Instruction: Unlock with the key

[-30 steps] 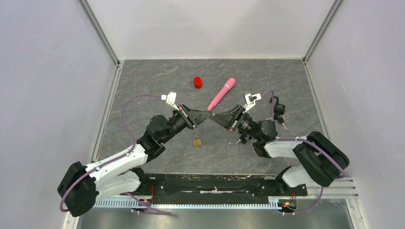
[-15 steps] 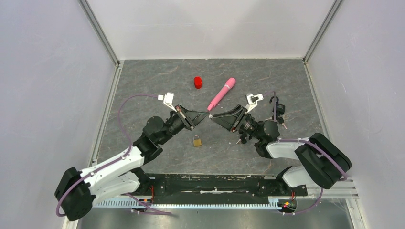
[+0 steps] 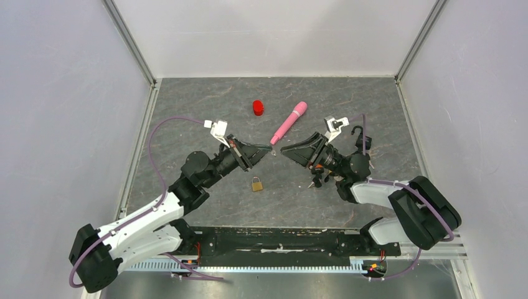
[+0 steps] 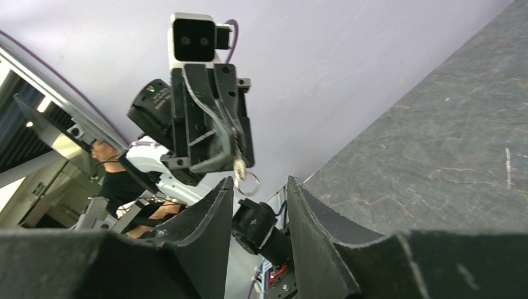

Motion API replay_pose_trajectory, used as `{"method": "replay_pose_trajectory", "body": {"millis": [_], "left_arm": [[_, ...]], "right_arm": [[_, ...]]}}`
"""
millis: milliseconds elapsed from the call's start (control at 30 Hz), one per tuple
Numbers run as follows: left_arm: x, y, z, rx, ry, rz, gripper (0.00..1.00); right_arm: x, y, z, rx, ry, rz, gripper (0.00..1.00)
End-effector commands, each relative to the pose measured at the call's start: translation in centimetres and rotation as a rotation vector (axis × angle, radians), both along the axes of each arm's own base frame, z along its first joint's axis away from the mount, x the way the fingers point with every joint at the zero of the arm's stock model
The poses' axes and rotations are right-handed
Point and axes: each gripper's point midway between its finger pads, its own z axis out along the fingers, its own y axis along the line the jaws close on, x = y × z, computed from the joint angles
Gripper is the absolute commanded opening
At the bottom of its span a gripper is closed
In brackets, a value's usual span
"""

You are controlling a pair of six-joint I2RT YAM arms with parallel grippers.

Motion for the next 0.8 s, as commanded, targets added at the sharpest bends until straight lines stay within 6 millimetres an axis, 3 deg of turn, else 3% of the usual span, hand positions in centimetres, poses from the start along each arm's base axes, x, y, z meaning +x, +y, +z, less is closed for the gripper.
{"method": "replay_pose_trajectory", "body": {"millis": [0,333,767], "left_arm": [[-0.8,-0.9,2.7,-0.019,-0.124,-0.064,0.02],[-1.3,-1.8,3.9,-0.074,-0.171,-0.121,0.02],[-1.0,-1.9,4.0,-0.094,-0.156,-0.11,0.02]], "right_arm": [[-5.4,-2.4,9.2,0.246,-0.449,0.065,0.38],[-6.3,-2.3,10.1,0.262,-0.476,0.094,0.32],[-7.0,-2.2,10.7,0.271,-0.508,0.111,0.22]]}}
